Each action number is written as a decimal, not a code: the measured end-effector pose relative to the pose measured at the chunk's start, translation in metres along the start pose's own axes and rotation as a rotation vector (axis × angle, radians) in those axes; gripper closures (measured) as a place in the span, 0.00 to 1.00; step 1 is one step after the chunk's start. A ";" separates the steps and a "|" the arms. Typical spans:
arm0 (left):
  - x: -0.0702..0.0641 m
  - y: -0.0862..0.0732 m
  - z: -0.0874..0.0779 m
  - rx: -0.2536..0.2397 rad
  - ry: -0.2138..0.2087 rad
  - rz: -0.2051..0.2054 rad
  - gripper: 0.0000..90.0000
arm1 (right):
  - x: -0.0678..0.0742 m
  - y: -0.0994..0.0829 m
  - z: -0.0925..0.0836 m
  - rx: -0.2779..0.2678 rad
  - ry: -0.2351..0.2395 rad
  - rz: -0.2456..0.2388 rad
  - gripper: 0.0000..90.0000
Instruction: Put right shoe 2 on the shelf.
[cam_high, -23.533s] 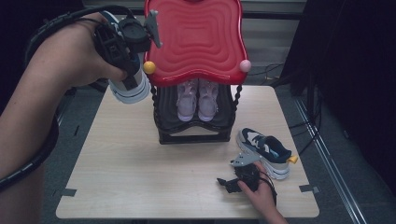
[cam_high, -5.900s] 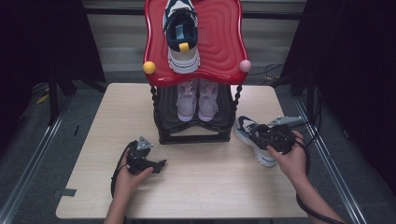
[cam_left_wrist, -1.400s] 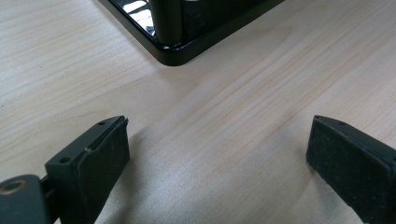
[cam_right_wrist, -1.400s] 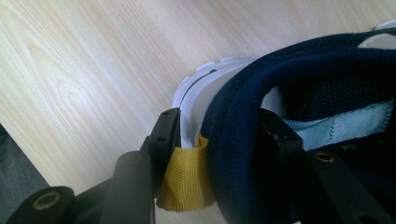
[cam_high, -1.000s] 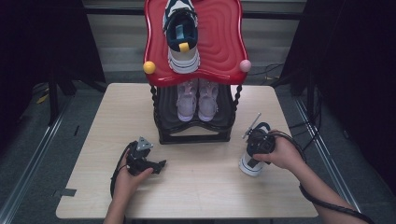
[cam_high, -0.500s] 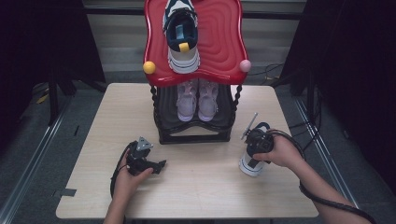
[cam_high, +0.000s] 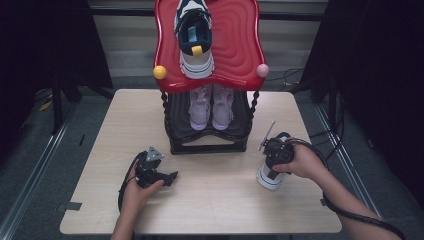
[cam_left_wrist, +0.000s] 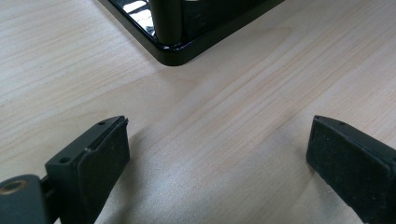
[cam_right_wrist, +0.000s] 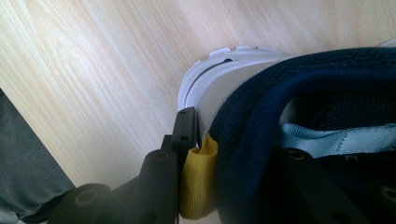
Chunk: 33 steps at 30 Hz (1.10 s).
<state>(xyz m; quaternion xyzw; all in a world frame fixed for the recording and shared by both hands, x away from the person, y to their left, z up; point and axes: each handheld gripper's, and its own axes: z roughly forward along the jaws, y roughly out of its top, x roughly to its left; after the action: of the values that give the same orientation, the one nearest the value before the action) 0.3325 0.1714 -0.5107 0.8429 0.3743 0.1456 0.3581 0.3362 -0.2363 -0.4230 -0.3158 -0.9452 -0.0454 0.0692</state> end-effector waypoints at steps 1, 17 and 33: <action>0.000 0.000 0.000 0.004 -0.001 0.001 0.06 | -0.001 -0.001 0.001 0.004 -0.013 -0.021 0.78; 0.000 0.000 0.000 0.005 -0.003 0.005 0.06 | 0.005 -0.006 -0.021 0.002 -0.007 -0.085 0.79; 0.000 0.000 0.000 -0.002 -0.003 -0.003 0.06 | 0.026 0.001 -0.093 -0.038 -0.034 -0.170 0.79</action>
<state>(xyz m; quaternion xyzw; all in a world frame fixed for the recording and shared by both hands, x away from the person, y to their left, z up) 0.3324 0.1712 -0.5108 0.8423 0.3750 0.1438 0.3596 0.3263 -0.2321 -0.3274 -0.2365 -0.9686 -0.0636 0.0434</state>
